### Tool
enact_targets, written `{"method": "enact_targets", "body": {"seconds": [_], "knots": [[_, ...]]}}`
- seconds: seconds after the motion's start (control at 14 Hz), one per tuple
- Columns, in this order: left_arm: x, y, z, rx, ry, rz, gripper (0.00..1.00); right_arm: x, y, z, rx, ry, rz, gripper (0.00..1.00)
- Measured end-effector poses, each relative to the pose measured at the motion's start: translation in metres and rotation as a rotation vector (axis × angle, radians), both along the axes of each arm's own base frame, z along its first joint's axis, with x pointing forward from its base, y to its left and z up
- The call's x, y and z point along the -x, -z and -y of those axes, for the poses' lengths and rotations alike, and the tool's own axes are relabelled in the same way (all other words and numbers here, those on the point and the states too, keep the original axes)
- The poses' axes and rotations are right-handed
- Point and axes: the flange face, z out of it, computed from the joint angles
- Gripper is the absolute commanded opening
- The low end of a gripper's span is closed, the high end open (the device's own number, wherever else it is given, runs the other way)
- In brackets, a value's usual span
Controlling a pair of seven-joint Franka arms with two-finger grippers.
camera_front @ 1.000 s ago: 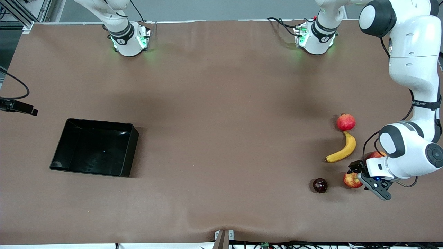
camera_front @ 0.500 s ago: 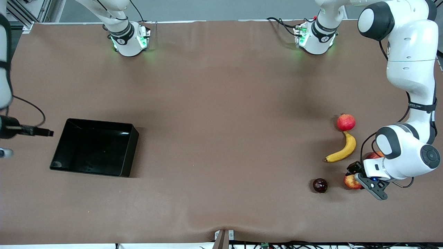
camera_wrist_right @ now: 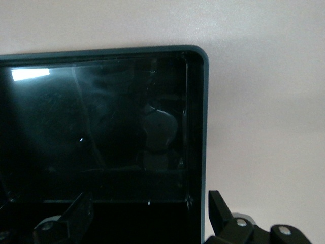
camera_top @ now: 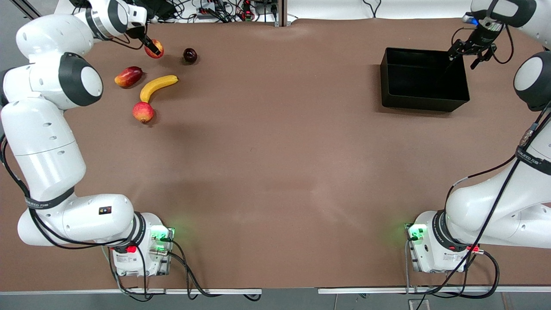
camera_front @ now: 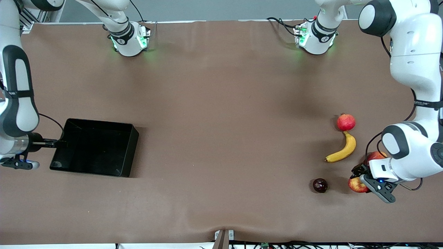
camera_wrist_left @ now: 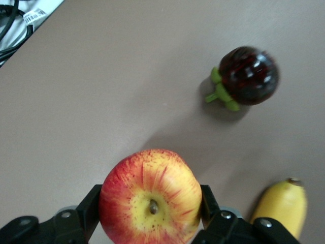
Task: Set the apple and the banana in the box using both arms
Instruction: 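Lift the apple with the left gripper while the right gripper grips the tray, then slide the tray with the right gripper while the left gripper carries the apple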
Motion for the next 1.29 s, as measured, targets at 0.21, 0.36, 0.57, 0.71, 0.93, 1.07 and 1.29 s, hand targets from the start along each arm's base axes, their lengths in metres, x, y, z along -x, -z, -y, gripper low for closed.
{"method": "enact_targets", "body": {"seconds": [0.21,0.36,0.57,0.71,0.93,1.07,1.29], "knots": [[0.007,-0.036,0.009,0.020,-0.042,-0.063,0.00,0.000,0.026,0.007,0.017,-0.047,-0.012,1.00],[0.012,-0.063,0.026,0.010,-0.060,-0.094,0.00,0.001,0.038,0.017,0.020,-0.072,-0.009,1.00],[0.026,-0.105,0.062,-0.024,-0.158,-0.169,0.00,0.007,0.051,0.034,0.015,-0.077,-0.002,0.00],[0.036,-0.132,0.088,-0.029,-0.233,-0.202,0.00,0.010,0.055,0.037,0.012,-0.076,-0.005,0.00],[0.049,-0.158,0.123,-0.032,-0.340,-0.239,0.00,0.010,0.055,0.035,0.010,-0.080,-0.004,0.00],[0.058,-0.172,0.150,-0.036,-0.403,-0.262,0.00,0.008,0.054,0.032,0.007,-0.086,-0.005,0.00],[0.072,-0.183,0.178,-0.051,-0.443,-0.302,0.00,0.002,0.048,0.010,-0.011,-0.116,-0.012,0.00]]}}
